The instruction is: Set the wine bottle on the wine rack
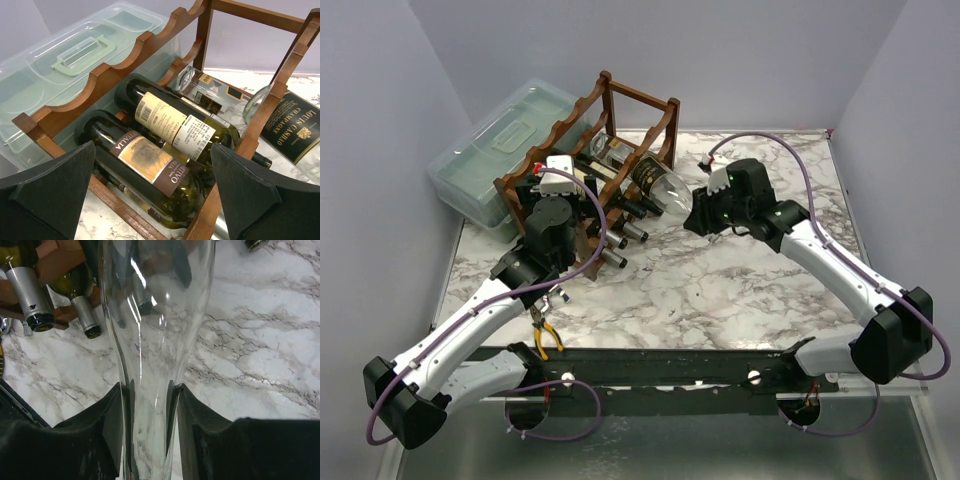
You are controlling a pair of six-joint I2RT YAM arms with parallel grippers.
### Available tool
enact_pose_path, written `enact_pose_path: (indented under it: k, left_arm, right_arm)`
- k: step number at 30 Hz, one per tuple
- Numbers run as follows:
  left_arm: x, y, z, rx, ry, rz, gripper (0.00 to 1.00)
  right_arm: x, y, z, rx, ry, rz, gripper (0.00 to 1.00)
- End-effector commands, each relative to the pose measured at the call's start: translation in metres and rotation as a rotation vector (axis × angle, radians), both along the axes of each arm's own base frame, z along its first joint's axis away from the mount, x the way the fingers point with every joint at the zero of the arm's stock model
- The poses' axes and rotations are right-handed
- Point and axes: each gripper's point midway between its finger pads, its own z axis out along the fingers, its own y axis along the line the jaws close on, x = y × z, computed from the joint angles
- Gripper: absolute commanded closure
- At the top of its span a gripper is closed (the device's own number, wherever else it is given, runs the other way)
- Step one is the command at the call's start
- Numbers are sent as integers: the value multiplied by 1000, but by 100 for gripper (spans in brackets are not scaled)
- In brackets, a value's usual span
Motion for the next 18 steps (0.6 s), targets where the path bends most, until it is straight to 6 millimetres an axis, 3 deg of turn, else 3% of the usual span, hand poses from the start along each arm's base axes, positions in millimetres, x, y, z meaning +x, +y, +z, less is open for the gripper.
enact_pose_path:
  k: [1,8,18]
  left_arm:
    - [1,-3,9,-24,-15,-16,1]
    - [1,-5,9,-35,-17,-31,1]
    - [-3,-2,15,-43,-45,-34,1]
  right_arm:
    - [35,34,84,168,-298,95,100]
    - [53,47,71,192,-379,170,100]
    - [106,69,48,164,-542,287,100]
